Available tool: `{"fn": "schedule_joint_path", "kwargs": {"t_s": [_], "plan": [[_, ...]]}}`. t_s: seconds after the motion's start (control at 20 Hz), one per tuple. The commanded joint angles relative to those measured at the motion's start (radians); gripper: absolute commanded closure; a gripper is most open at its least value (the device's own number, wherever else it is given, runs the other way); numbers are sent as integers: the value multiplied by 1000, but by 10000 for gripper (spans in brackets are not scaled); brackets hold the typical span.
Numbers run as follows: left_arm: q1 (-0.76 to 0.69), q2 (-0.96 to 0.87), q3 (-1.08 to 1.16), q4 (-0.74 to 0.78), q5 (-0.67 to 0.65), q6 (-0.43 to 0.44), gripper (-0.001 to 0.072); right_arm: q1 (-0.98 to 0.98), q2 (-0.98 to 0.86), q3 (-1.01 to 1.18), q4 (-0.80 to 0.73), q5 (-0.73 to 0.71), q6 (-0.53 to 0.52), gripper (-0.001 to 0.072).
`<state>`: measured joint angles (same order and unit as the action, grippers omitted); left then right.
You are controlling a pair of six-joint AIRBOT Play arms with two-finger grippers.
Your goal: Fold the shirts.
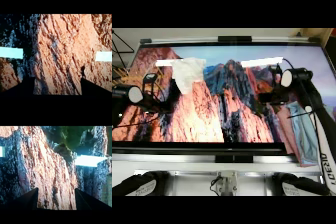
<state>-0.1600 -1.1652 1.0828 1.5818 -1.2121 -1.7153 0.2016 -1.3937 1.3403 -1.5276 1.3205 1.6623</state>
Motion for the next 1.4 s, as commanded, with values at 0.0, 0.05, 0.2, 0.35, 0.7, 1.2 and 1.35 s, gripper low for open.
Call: {"fn": "schedule_joint_path", "kwargs": {"t_s": [0.0,0.05,0.2,0.35,0.7,1.2,1.35], "plan": [[0,1,0,0,0,0,21,1,0,0,0,0,1,152],[0,0,0,0,1,0,21,1,0,0,4,0,2,152],[0,-2,-2,-54,28,0,21,1,0,0,9,0,2,152],[-1,-24,-2,-64,176,0,21,1,0,0,9,-23,2,152],[46,-240,108,-145,570,0,22,1,0,0,31,-150,2,152],[119,-884,849,-152,203,-1,13,2,0,0,58,-159,1,152],[96,-894,848,-169,271,-10,15,2,0,0,58,-157,1,152]]}}
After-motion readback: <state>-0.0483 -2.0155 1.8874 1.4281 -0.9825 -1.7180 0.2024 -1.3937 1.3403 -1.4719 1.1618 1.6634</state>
